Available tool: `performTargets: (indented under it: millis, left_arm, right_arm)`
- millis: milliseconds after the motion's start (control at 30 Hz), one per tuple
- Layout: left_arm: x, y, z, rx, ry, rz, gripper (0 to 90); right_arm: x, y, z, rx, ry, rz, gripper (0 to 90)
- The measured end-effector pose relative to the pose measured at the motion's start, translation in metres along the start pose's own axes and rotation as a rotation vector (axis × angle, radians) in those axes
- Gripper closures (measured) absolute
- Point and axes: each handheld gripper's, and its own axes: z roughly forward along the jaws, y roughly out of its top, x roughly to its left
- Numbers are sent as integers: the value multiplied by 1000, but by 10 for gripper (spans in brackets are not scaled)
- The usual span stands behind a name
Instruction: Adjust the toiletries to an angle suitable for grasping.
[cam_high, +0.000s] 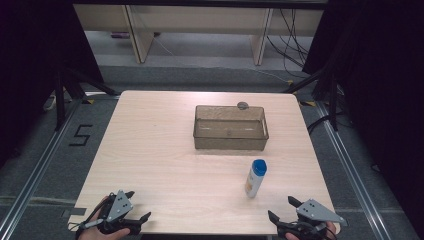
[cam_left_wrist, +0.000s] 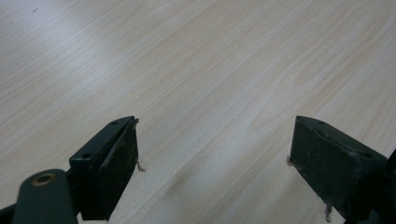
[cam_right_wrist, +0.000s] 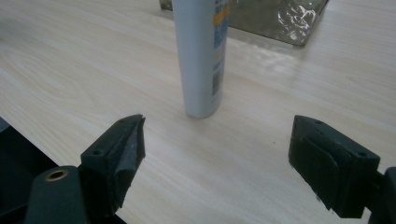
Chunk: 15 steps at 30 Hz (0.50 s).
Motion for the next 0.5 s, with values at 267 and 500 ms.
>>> performTargets:
  millis: [267,500]
  left_arm:
    - [-1,1,1,-4,-4,-4,149]
    - [0,1,0,9,-8,10,149]
  right_arm:
    - [9,8,10,7,5,-14,192]
    - [17,16,19,10,20,-34,192]
